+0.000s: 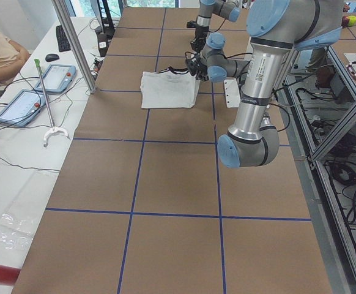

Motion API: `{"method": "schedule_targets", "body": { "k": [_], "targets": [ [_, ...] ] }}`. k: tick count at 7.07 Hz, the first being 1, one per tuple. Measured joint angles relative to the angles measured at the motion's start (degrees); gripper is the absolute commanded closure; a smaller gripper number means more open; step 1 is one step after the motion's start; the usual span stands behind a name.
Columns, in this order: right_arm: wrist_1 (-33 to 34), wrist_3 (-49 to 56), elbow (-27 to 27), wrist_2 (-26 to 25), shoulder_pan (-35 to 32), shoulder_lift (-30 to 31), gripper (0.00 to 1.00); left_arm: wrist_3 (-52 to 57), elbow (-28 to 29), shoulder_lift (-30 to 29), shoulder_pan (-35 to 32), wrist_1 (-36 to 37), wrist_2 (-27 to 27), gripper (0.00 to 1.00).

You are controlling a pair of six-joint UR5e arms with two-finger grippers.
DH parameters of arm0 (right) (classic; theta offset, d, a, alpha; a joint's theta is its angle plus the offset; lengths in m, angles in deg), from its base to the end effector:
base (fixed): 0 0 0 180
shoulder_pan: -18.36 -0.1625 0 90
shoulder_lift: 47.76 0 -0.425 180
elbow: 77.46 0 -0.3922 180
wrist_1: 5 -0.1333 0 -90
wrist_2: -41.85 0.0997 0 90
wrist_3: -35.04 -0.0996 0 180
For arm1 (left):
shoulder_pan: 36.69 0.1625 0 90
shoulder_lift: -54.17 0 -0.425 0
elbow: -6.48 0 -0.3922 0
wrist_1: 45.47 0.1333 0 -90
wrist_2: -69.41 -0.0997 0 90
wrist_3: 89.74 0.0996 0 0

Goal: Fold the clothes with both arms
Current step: 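Lift the near edge with both grippers and fold it away from the robot, then lay the edge down on the far half and open both grippers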

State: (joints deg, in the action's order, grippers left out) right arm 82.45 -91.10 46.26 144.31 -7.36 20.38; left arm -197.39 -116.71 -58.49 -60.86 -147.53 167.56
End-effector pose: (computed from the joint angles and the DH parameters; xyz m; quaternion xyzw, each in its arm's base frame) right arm -0.4156 -0.3243 0.2001 -0.1383 -0.4723 0.4014 0.7724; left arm 0.4190 -0.3187 0.1748 -0.0272 0.5596 -0.2582 0.7871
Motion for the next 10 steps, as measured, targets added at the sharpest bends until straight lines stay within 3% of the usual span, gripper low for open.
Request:
{"method": "schedule_targets", "body": {
  "k": [3,6,10],
  "targets": [
    [-0.4,5.7,-9.0,2.6,-7.3,-5.0,1.0,7.1,6.9,-3.9,-9.2,-0.2,3.9,1.0],
    [-0.7,8.2,-17.9,2.7,-9.8,-10.4,1.0,10.1,16.7,-7.5,-11.1,-3.3,4.1,1.0],
    [-8.1,11.5,-33.9,2.8,-12.5,-18.0,1.0,12.0,26.2,-9.6,-12.7,-10.9,3.9,1.0]
  ]
}}
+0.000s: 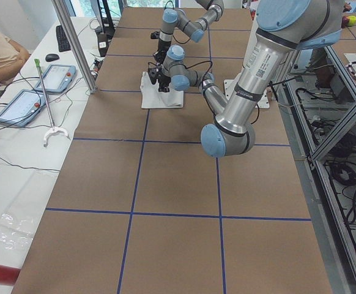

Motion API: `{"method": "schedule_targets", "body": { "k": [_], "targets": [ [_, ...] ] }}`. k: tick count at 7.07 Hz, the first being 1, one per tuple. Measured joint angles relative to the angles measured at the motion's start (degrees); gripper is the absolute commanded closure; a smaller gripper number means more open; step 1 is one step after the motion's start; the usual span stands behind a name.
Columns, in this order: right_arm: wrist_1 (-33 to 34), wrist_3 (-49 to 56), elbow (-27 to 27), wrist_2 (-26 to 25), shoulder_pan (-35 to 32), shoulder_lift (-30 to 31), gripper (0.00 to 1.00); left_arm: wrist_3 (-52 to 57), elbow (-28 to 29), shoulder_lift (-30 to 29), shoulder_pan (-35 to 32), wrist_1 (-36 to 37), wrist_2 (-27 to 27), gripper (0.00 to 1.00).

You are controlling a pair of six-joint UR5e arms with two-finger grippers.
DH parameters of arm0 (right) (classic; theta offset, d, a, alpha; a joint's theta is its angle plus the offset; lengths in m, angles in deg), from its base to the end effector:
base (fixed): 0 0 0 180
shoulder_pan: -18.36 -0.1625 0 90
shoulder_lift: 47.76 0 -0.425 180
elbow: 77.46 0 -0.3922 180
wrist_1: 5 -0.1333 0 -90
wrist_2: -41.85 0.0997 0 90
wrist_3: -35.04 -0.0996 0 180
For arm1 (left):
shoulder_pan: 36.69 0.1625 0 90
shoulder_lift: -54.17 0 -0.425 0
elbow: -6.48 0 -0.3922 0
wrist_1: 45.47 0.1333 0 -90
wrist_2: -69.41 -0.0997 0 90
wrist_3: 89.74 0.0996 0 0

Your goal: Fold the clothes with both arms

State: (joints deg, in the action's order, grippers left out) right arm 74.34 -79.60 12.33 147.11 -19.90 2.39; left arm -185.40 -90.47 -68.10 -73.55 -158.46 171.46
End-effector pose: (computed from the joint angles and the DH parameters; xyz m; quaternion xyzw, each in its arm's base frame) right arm -0.4927 -0.5250 0.2232 -0.0694 -0.4325 0.4200 0.7948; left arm 0.4633 -0.4880 0.2311 0.0516 0.5190 -0.2582 0.8132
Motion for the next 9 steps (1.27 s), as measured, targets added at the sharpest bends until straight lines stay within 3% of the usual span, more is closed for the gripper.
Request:
{"method": "schedule_targets", "body": {
  "k": [3,4,5,7,9],
  "targets": [
    [-1.6,2.9,-5.3,0.1,-1.3,-2.4,1.0,0.6,1.9,-0.6,-0.8,-1.7,0.0,1.0],
    [-3.1,3.2,-7.4,0.1,-1.5,-3.2,0.71,0.9,2.4,-0.7,-1.0,-1.9,0.0,0.86],
    [-3.8,4.0,-8.8,0.1,-1.6,-3.5,0.01,1.0,3.3,-0.7,-1.1,-3.1,-0.2,0.49],
    [-5.2,11.7,-11.5,0.3,-3.0,-3.7,0.0,2.1,7.7,-0.8,-1.9,-9.4,-2.7,0.42],
    [-7.4,26.1,-15.6,5.5,-10.5,-3.7,0.0,8.0,11.5,-0.7,-5.7,-15.2,-3.7,0.42]
  ]
}}
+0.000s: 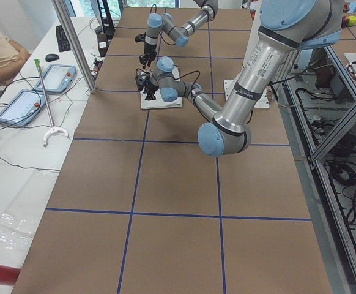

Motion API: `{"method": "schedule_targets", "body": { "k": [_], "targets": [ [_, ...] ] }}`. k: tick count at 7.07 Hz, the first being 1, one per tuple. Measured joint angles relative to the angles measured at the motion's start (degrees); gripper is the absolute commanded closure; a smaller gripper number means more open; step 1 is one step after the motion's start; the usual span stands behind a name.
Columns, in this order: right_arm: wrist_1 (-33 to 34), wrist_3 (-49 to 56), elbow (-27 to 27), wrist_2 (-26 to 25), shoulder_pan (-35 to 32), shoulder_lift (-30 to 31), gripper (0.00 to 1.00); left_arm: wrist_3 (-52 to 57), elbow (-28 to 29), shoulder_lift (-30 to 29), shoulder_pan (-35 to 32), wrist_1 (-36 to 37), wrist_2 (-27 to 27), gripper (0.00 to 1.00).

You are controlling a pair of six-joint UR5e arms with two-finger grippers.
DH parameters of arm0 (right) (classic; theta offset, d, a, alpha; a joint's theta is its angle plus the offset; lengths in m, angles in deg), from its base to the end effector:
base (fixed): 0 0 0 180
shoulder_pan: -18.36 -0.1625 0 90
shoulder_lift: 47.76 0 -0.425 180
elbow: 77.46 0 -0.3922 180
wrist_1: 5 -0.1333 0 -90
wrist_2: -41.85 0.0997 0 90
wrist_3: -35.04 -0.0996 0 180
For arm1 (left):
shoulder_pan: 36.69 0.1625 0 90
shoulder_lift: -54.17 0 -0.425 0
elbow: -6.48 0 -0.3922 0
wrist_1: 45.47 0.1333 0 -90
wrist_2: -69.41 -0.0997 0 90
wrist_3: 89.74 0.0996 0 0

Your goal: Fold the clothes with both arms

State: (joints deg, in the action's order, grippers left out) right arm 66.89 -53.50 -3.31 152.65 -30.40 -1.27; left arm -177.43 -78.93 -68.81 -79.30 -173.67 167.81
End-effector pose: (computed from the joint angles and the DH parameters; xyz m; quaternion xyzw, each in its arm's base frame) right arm -0.4381 -0.6483 0.2822 0.0117 -0.4169 0.2992 0.8582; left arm 0.4395 -0.5656 0.2802 0.1526 0.5293 -0.2494 0.7964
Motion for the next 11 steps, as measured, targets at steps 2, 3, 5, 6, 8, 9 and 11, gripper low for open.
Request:
{"method": "schedule_targets", "body": {
  "k": [2,3,5,6,8,9,11],
  "targets": [
    [-0.5,15.3,-3.5,7.3,-8.1,1.9,0.0,5.7,0.6,0.7,-2.5,-1.5,0.9,0.42],
    [-0.6,20.8,-3.6,9.1,-10.9,3.8,0.0,10.2,0.5,1.8,-4.1,-1.8,3.8,0.42],
    [-0.5,36.2,-1.2,14.5,-17.6,11.3,0.0,27.3,-0.3,6.3,-10.9,-1.7,15.0,0.42],
    [0.0,48.2,0.5,16.8,-21.8,16.2,0.0,38.5,-0.2,8.7,-15.5,-1.0,20.1,0.42],
    [5.7,67.2,2.2,21.7,-30.3,21.3,0.0,62.0,0.8,11.5,-25.4,6.0,27.1,0.34],
    [12.2,76.3,3.2,23.1,-33.7,21.9,0.0,70.5,0.8,11.8,-29.3,11.2,29.3,0.22],
    [27.6,91.3,7.7,23.5,-37.7,22.7,0.0,80.2,0.7,13.6,-35.4,18.4,34.7,0.0]
  ]
}}
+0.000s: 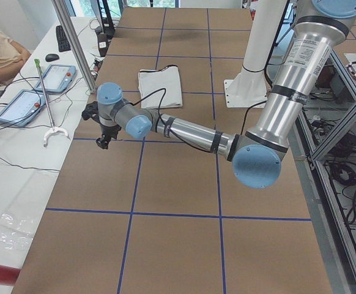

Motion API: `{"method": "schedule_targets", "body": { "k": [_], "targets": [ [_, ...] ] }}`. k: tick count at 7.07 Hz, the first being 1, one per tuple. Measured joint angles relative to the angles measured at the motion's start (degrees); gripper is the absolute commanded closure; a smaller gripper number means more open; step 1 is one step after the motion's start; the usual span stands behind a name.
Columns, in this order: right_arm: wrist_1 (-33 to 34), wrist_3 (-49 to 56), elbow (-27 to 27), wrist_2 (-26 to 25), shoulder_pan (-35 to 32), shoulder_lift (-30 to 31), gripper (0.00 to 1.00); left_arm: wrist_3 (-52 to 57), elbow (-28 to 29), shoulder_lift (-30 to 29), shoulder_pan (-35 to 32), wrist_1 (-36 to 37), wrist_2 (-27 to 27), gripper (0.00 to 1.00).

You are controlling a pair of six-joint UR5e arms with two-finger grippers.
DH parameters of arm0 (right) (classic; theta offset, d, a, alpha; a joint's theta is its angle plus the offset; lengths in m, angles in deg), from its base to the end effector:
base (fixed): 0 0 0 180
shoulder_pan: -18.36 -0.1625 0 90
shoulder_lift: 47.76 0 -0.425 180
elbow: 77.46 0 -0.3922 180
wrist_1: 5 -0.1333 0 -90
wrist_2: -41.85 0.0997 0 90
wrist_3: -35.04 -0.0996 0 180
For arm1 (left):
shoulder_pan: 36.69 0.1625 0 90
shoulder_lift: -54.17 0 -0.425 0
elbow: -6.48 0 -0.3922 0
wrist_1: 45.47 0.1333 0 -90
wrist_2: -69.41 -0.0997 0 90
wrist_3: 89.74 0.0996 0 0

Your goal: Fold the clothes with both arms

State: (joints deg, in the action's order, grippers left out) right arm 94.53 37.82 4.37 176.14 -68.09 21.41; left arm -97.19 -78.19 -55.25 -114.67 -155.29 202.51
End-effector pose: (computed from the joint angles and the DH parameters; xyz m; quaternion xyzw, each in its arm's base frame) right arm 0.0242 -0.6400 0.5395 0.0228 -0.3770 -0.0614 0.9239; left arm 0.0705 -0.6445 0.4726 0.2079 0.3922 0.1425 0.8847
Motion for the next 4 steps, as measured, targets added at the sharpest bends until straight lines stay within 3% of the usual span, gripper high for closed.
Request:
{"method": "schedule_targets", "body": {
  "k": [2,4],
  "targets": [
    [7.2,3.8,7.0,-0.5,-0.7,3.7,0.0,5.1,-0.2,5.4,-3.4,0.7,4.5,0.0],
    [8.3,3.6,9.0,-0.7,-0.8,5.3,0.0,8.1,-2.0,7.8,-8.3,0.7,4.8,0.0]
  ]
}}
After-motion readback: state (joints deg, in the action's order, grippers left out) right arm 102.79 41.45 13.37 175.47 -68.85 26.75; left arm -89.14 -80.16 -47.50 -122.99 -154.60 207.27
